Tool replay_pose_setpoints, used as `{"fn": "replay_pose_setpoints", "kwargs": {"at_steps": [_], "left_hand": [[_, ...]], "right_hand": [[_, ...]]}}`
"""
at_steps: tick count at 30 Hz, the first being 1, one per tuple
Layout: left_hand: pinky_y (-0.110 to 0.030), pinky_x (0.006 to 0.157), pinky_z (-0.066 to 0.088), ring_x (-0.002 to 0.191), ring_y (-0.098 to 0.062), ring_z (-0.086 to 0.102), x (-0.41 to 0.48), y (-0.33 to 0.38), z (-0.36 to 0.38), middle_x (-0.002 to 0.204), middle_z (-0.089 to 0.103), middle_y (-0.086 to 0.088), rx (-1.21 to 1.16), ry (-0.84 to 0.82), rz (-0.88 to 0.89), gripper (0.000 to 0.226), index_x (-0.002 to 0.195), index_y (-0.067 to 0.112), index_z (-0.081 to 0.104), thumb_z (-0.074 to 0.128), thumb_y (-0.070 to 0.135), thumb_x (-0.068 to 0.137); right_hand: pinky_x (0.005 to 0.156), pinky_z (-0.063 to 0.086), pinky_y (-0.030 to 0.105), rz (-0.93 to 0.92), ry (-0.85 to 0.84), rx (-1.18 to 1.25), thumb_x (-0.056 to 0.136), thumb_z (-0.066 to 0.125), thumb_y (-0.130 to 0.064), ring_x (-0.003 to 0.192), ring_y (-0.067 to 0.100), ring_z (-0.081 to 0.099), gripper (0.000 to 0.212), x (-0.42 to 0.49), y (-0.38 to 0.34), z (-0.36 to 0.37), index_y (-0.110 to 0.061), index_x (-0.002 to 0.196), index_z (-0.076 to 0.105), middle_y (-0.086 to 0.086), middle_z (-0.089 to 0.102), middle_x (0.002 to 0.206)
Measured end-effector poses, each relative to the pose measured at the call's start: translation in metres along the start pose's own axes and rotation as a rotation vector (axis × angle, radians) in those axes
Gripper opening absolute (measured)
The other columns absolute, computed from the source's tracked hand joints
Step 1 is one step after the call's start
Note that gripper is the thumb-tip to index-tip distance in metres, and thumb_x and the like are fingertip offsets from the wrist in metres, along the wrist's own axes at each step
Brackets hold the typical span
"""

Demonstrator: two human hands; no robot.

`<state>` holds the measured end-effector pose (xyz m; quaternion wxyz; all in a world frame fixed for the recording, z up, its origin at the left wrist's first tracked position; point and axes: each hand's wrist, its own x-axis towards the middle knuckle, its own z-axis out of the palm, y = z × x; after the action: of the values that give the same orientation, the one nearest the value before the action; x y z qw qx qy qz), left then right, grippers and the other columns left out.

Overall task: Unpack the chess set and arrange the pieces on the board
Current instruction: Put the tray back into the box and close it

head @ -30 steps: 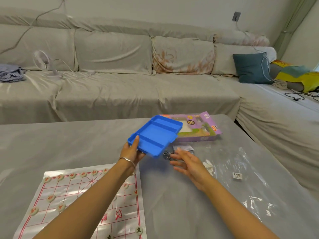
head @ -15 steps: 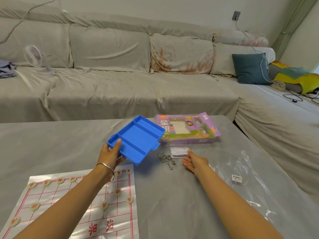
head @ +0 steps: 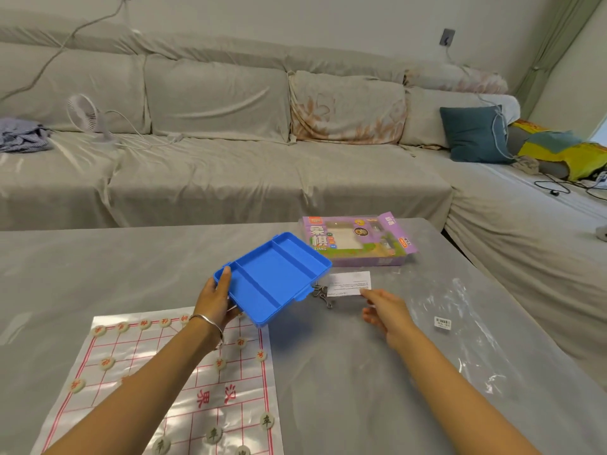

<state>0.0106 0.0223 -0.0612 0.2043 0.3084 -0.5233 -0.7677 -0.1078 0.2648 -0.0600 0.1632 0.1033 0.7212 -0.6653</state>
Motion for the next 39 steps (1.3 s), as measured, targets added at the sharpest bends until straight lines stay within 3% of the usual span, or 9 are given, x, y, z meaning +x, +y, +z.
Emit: {"fn": "replay_pose_setpoints", "kwargs": {"at_steps": [5, 8, 12, 17, 25, 28, 31, 34, 39], "left_hand": [[-0.042, 0.074, 0.051, 0.091, -0.024, 0.059, -0.025, 0.018, -0.015, 0.102, 0.057, -0.006, -0.011, 0.003, 0.034, 0.026, 0.109, 0.024, 0.048, 0.034, 0.043, 0.097], [-0.041, 0.072, 0.052, 0.09, -0.026, 0.059, -0.039, 0.029, -0.028, 0.106, 0.058, -0.01, 0.04, 0.013, 0.048, 0.036, 0.115, 0.02, 0.048, 0.029, 0.046, 0.098], [-0.037, 0.066, 0.051, 0.083, -0.022, 0.06, -0.059, 0.038, -0.041, 0.103, 0.06, -0.01, 0.128, -0.016, 0.021, 0.04, 0.115, 0.017, 0.048, 0.029, 0.047, 0.098], [-0.035, 0.068, 0.05, 0.085, -0.022, 0.06, -0.082, 0.041, -0.046, 0.098, 0.063, -0.008, 0.12, -0.082, -0.059, 0.038, 0.104, 0.018, 0.054, 0.034, 0.05, 0.095], [-0.036, 0.079, 0.046, 0.085, -0.019, 0.059, -0.102, 0.041, -0.051, 0.095, 0.062, -0.004, 0.255, -0.113, -0.024, 0.038, 0.092, 0.023, 0.055, 0.029, 0.05, 0.096], [-0.033, 0.073, 0.047, 0.082, -0.018, 0.059, -0.104, 0.041, -0.054, 0.092, 0.061, -0.005, 0.275, -0.124, -0.01, 0.039, 0.092, 0.021, 0.053, 0.028, 0.051, 0.096], [-0.041, 0.084, 0.051, 0.09, -0.026, 0.062, -0.105, 0.042, -0.056, 0.099, 0.063, -0.01, 0.292, -0.144, -0.014, 0.047, 0.101, 0.02, 0.054, 0.03, 0.059, 0.091], [-0.046, 0.089, 0.051, 0.094, -0.031, 0.064, -0.103, 0.043, -0.058, 0.103, 0.065, -0.015, 0.32, -0.156, 0.006, 0.056, 0.11, 0.015, 0.053, 0.033, 0.062, 0.088], [-0.033, 0.068, 0.052, 0.089, -0.028, 0.064, -0.087, 0.037, -0.057, 0.102, 0.065, -0.014, 0.312, -0.098, -0.001, 0.052, 0.11, 0.015, 0.052, 0.041, 0.059, 0.086]], "right_hand": [[0.076, 0.051, 0.031, -0.308, -0.001, -0.101, 0.087, 0.063, -0.02, 0.082, 0.02, 0.06, 0.006, -0.042, -0.029, -0.009, -0.015, 0.085, 0.066, 0.005, 0.067, 0.097], [0.09, 0.052, 0.037, -0.415, -0.05, -0.14, 0.088, 0.061, -0.017, 0.096, 0.022, 0.063, 0.013, -0.061, -0.047, -0.006, -0.009, 0.096, 0.067, 0.006, 0.068, 0.103], [0.069, 0.054, 0.022, -0.479, -0.267, -0.172, 0.091, 0.055, -0.009, 0.083, 0.012, 0.067, 0.009, -0.09, -0.063, 0.01, -0.003, 0.09, 0.062, 0.005, 0.07, 0.099], [0.055, 0.045, 0.018, -0.536, -0.57, -0.623, 0.09, 0.059, -0.016, 0.067, 0.007, 0.064, 0.009, -0.118, -0.066, 0.035, -0.007, 0.087, 0.062, -0.003, 0.071, 0.089], [0.07, 0.048, 0.017, -0.642, -0.683, -0.999, 0.091, 0.059, -0.028, 0.08, 0.005, 0.06, 0.015, -0.135, -0.064, 0.061, -0.015, 0.094, 0.065, -0.006, 0.067, 0.092], [0.057, 0.039, 0.015, -0.667, -0.669, -1.013, 0.085, 0.067, -0.03, 0.062, 0.006, 0.048, 0.012, -0.138, -0.061, 0.067, -0.019, 0.086, 0.067, -0.006, 0.057, 0.072], [0.054, 0.034, 0.018, -0.694, -0.618, -0.963, 0.081, 0.071, -0.03, 0.056, 0.007, 0.041, 0.013, -0.135, -0.056, 0.07, -0.017, 0.083, 0.068, -0.003, 0.05, 0.063], [0.056, 0.037, 0.018, -0.714, -0.566, -0.852, 0.082, 0.07, -0.03, 0.058, 0.007, 0.043, 0.011, -0.127, -0.054, 0.066, -0.019, 0.079, 0.068, -0.001, 0.053, 0.064], [0.061, 0.045, 0.015, -0.712, -0.4, -0.641, 0.085, 0.066, -0.027, 0.071, 0.008, 0.054, 0.011, -0.103, -0.054, 0.052, -0.016, 0.086, 0.069, 0.001, 0.065, 0.082]]}}
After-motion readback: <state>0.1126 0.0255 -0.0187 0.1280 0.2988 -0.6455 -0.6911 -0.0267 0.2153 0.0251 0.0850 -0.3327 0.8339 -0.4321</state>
